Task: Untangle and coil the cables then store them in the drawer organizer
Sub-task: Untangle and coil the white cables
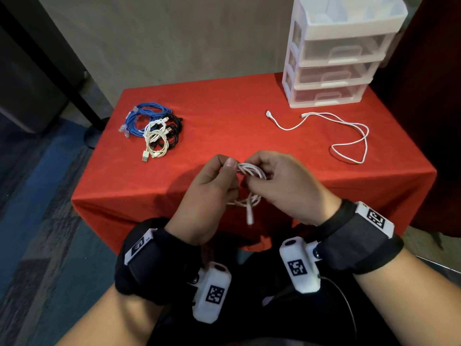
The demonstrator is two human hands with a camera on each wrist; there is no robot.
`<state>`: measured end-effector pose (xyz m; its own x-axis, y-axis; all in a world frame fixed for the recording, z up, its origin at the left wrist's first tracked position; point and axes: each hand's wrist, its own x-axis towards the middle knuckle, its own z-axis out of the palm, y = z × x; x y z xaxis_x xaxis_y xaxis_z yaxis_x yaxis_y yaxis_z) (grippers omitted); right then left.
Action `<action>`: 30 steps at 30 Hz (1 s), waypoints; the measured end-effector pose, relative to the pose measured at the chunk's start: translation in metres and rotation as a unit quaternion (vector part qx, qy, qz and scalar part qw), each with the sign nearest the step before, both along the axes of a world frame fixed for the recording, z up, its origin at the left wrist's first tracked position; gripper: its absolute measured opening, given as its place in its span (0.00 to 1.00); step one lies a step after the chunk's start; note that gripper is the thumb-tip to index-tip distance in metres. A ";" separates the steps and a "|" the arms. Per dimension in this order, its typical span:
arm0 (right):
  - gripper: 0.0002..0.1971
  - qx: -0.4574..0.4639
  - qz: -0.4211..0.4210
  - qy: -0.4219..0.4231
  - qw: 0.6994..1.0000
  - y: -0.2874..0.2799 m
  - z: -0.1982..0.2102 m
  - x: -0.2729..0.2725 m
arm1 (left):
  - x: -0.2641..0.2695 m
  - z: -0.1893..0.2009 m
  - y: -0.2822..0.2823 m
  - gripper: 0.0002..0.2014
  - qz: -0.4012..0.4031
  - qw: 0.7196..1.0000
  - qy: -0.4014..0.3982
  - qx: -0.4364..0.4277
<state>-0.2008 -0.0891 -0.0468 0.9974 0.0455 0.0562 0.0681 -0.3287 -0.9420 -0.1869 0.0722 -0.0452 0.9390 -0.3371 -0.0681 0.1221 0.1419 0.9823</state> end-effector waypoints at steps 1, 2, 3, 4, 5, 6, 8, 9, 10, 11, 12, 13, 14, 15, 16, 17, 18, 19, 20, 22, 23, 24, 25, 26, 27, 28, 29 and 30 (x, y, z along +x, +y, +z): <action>0.08 -0.024 0.001 -0.016 1.000 -0.003 0.001 0.001 | -0.001 0.002 -0.001 0.12 -0.001 1.000 -0.012 0.016; 0.08 -0.040 0.000 -0.027 0.999 -0.004 0.002 0.002 | -0.002 0.004 -0.001 0.12 0.000 0.999 -0.025 0.032; 0.08 -0.042 -0.001 -0.030 0.999 -0.005 0.003 0.002 | -0.001 0.006 -0.001 0.12 -0.001 0.998 -0.038 0.047; 0.08 -0.031 0.002 -0.024 0.999 -0.006 0.004 0.003 | -0.001 0.009 0.000 0.11 -0.008 0.997 -0.047 0.060; 0.07 -0.016 0.006 -0.013 1.000 -0.008 0.005 0.003 | -0.001 0.011 0.001 0.11 -0.019 0.995 -0.055 0.075; 0.07 -0.001 0.009 -0.004 1.000 -0.009 0.006 0.003 | -0.001 0.014 0.003 0.12 -0.034 0.993 -0.060 0.098; 0.05 0.009 0.003 0.001 1.000 -0.012 0.005 0.001 | -0.001 0.018 0.007 0.14 -0.065 0.981 -0.085 0.161; 0.04 0.009 -0.001 -0.001 1.000 -0.013 0.004 0.000 | -0.002 0.019 0.008 0.15 -0.079 0.974 -0.103 0.188; 0.03 0.017 0.000 -0.001 1.000 -0.012 0.003 -0.002 | -0.002 0.020 0.010 0.15 -0.090 0.968 -0.115 0.204; 0.03 0.039 0.006 0.005 0.999 -0.011 0.003 -0.005 | -0.001 0.021 0.011 0.14 -0.096 0.967 -0.118 0.206; 0.04 0.083 0.015 0.022 0.996 -0.010 0.004 -0.008 | 0.000 0.021 0.012 0.14 -0.099 0.970 -0.111 0.194; 0.06 0.144 0.026 0.049 0.988 -0.011 0.006 -0.010 | 0.001 0.020 0.013 0.14 -0.103 0.977 -0.094 0.164; 0.09 0.205 0.040 0.083 0.974 -0.013 0.009 -0.012 | 0.001 0.019 0.015 0.13 -0.109 0.984 -0.070 0.120; 0.12 0.260 0.062 0.118 0.956 -0.017 0.013 -0.013 | 0.001 0.018 0.016 0.12 -0.116 0.990 -0.045 0.070; 0.13 0.303 0.089 0.148 0.937 -0.022 0.016 -0.014 | 0.001 0.017 0.017 0.11 -0.123 0.992 -0.022 0.028; 0.14 0.331 0.118 0.167 0.921 -0.026 0.019 -0.015 | 0.000 0.016 0.017 0.10 -0.129 0.992 -0.005 -0.001; 0.15 0.345 0.140 0.177 0.911 -0.029 0.022 -0.015 | -0.001 0.016 0.017 0.10 -0.136 0.991 0.010 -0.020; 0.17 0.348 0.157 0.183 0.906 -0.032 0.022 -0.014 | -0.001 0.017 0.017 0.10 -0.142 0.989 0.023 -0.034; 0.19 0.343 0.167 0.186 0.906 -0.034 0.021 -0.013 | -0.002 0.018 0.017 0.09 -0.149 0.987 0.034 -0.045; 0.20 0.314 0.173 0.184 0.915 -0.036 0.022 -0.009 | -0.002 0.019 0.017 0.09 -0.159 0.985 0.041 -0.052; 0.19 0.297 0.171 0.181 0.922 -0.038 0.022 -0.008 | -0.001 0.020 0.018 0.09 -0.163 0.985 0.038 -0.045; 0.18 0.283 0.170 0.180 0.927 -0.039 0.023 -0.007 | -0.001 0.020 0.019 0.09 -0.167 0.985 0.029 -0.034; 0.17 0.270 0.171 0.179 0.930 -0.040 0.024 -0.006 | 0.000 0.019 0.020 0.10 -0.172 0.985 0.019 -0.018; 0.16 0.258 0.174 0.177 0.934 -0.040 0.024 -0.006 | 0.000 0.019 0.022 0.10 -0.176 0.984 0.010 0.000; 0.15 0.242 0.178 0.175 0.938 -0.041 0.025 -0.006 | 0.001 0.019 0.022 0.10 -0.181 0.983 0.001 0.017; 0.15 0.219 0.184 0.172 0.943 -0.041 0.026 -0.006 | 0.001 0.019 0.023 0.10 -0.185 0.982 -0.007 0.035; 0.16 0.192 0.190 0.166 0.948 -0.041 0.027 -0.006 | 0.001 0.019 0.024 0.10 -0.186 0.981 -0.014 0.053; 0.15 0.162 0.196 0.160 0.954 -0.041 0.028 -0.006 | 0.002 0.019 0.024 0.11 -0.186 0.980 -0.016 0.067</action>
